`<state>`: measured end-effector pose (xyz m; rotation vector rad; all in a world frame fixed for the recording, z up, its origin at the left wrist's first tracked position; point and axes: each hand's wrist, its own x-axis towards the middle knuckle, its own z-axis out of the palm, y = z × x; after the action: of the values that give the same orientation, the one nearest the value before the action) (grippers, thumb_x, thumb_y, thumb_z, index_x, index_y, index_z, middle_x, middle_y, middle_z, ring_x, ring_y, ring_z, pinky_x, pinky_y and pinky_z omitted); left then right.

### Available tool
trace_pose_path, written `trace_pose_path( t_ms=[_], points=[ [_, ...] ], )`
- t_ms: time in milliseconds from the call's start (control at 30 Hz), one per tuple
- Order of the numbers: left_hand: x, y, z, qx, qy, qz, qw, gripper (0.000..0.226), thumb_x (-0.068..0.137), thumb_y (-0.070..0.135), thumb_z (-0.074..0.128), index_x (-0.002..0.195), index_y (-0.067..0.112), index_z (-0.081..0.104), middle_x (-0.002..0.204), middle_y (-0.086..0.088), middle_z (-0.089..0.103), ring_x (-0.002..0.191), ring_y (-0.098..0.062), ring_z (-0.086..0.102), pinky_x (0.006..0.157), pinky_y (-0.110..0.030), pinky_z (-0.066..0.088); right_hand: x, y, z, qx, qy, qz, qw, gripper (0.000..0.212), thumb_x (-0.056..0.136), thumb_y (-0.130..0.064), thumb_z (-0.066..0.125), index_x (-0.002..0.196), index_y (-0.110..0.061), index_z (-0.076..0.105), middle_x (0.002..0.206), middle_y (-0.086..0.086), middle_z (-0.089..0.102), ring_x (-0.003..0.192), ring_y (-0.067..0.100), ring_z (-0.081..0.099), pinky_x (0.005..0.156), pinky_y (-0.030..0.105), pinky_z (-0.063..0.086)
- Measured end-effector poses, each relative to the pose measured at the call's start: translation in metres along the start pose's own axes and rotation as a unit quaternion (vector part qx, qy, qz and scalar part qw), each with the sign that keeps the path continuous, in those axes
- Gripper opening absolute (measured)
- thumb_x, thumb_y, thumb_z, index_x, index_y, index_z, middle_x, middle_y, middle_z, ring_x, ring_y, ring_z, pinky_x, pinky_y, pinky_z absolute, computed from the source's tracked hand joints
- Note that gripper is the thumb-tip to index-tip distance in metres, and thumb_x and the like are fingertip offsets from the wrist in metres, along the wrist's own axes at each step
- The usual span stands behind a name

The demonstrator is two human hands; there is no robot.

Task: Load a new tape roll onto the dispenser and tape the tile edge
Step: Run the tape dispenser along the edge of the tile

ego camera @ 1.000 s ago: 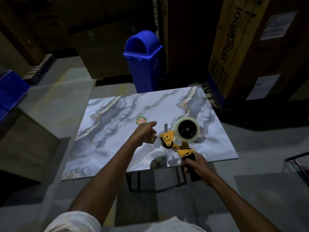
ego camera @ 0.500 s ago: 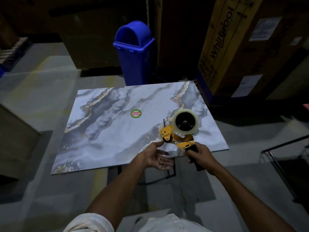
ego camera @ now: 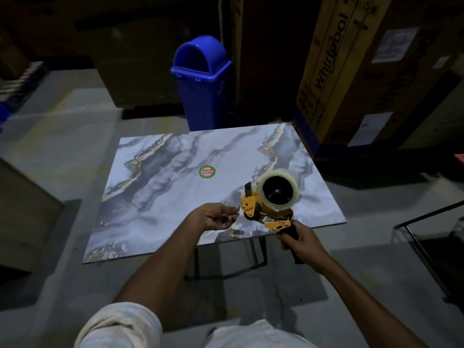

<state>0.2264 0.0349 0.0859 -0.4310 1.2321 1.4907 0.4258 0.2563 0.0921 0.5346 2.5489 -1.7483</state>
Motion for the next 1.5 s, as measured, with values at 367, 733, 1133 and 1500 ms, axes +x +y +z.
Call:
trace_pose_path(
  t_ms=[367, 733, 1133, 1500],
  points=[
    [-0.026, 0.027, -0.007, 0.356, 0.042, 0.052, 0.932, 0.023, 0.099, -0.011, 0.051, 0.099, 0.007, 0.064, 0.072, -0.009, 0.076, 0.073, -0.019, 0.074, 0.061, -0.024, 0.059, -0.035, 0.015, 0.033, -0.079, -0.003, -0.027, 0.997, 0.039, 0.089, -0.013, 0.072, 0.118, -0.032, 0.054, 0.108, -0.015, 0.066, 0.1, -0.009, 0.06, 0.076, 0.005, 0.042],
    [-0.008, 0.014, -0.009, 0.541, 0.117, 0.185, 0.812, 0.017, 0.076, -0.012, 0.075, 0.091, -0.006, 0.078, 0.073, -0.014, 0.075, 0.067, -0.021, 0.076, 0.061, -0.025, 0.061, -0.049, 0.041, 0.064, -0.045, -0.009, 0.02, 0.999, 0.051, 0.085, -0.02, 0.072, 0.131, -0.022, 0.05, 0.121, -0.001, 0.067, 0.106, 0.008, 0.064, 0.084, 0.023, 0.052],
    [0.034, -0.019, 0.007, 0.66, 0.097, 0.302, 0.681, 0.013, 0.094, 0.008, 0.066, 0.099, 0.004, 0.078, 0.089, -0.014, 0.077, 0.067, -0.023, 0.071, 0.074, -0.032, 0.057, -0.07, 0.07, 0.079, -0.083, 0.057, 0.1, 0.99, 0.018, 0.086, -0.025, 0.073, 0.102, -0.018, 0.069, 0.087, -0.004, 0.074, 0.087, 0.015, 0.07, 0.072, 0.035, 0.057],
    [0.077, -0.043, -0.001, 0.68, 0.075, 0.33, 0.65, 0.016, 0.092, 0.02, 0.065, 0.078, 0.012, 0.068, 0.083, -0.008, 0.071, 0.076, -0.026, 0.064, 0.07, -0.039, 0.055, -0.091, 0.089, 0.096, -0.13, 0.048, 0.154, 0.978, 0.019, 0.086, -0.031, 0.065, 0.104, -0.027, 0.061, 0.093, -0.002, 0.071, 0.085, 0.015, 0.067, 0.07, 0.032, 0.052]
  ],
)
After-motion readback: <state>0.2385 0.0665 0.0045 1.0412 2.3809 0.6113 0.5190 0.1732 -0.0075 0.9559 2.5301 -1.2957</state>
